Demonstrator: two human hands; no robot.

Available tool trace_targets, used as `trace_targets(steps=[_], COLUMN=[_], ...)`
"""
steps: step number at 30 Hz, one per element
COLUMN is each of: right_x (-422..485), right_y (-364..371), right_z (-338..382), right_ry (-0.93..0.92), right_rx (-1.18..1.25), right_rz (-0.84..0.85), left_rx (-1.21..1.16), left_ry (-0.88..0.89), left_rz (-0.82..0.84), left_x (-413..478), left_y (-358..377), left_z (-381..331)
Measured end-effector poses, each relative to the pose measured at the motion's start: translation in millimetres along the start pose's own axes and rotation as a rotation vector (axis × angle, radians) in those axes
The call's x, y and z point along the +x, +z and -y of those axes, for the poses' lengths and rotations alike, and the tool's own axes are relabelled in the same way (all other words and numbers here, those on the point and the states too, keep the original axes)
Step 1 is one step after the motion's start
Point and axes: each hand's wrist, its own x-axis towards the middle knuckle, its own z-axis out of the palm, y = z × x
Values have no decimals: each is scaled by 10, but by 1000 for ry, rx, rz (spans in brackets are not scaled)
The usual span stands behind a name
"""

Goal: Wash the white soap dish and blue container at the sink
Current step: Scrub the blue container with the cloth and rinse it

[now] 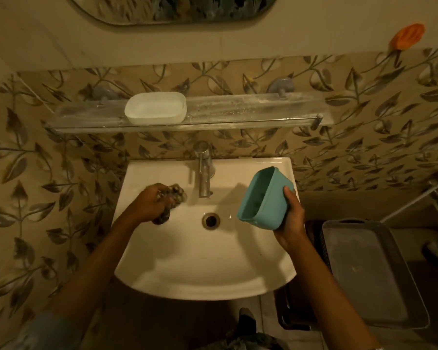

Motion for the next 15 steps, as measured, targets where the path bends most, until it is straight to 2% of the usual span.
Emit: trace_targets(steps=[2, 4, 6, 8, 10, 15], right_x=[-8, -16, -17, -44, -70, -169], right_y=[1, 9, -3, 13, 34, 106], right_z=[-47, -106, -167, -188, -194, -152], right_ry=[31, 56, 70, 79, 77, 49], right_rx=[4, 27, 50, 60, 47, 12], right_rz=[14, 20, 34, 40, 53, 103], left_rx=[3, 47, 13, -121, -243, -347], left_ry=[-175, -222, -189, -85, 18, 44], left_rz=[-123, -184, -263, -325, -321, -370], left_x=[321, 628, 846, 957, 957, 631], left_y=[11, 20, 34, 60, 92, 356], left_z=[61, 49, -39, -158, -229, -264])
